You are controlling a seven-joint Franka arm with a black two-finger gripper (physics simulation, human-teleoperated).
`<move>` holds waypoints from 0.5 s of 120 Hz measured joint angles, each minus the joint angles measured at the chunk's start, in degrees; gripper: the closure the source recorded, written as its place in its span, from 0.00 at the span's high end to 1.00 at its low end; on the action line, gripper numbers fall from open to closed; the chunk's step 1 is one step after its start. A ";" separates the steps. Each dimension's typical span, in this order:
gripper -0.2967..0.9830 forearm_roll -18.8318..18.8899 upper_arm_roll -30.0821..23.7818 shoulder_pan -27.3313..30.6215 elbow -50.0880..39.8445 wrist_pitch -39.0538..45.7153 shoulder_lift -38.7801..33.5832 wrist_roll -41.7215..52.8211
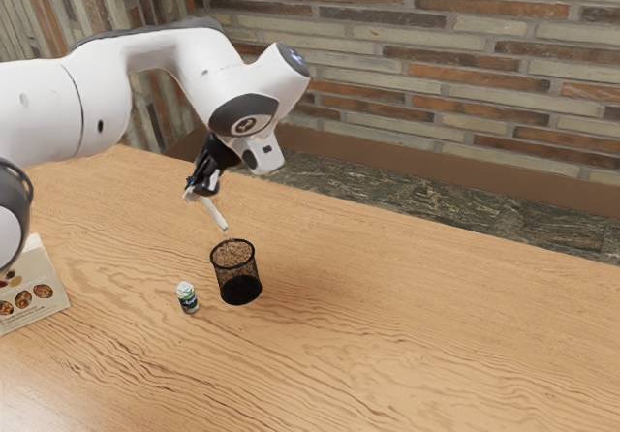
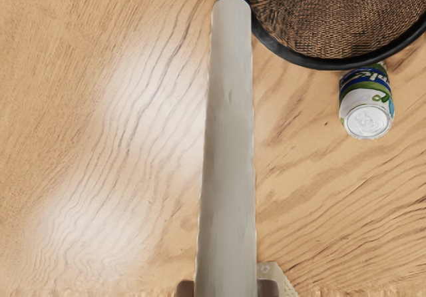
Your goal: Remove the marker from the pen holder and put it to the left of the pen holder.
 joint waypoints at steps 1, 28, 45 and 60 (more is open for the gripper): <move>0.16 0.18 0.13 0.02 0.44 -0.24 -0.16 0.13; 0.16 -3.17 1.45 12.04 6.69 1.95 4.42 5.22; 0.16 -15.36 1.39 18.40 6.52 9.28 8.44 10.38; 0.16 -22.64 -0.82 22.73 6.54 13.44 12.18 14.62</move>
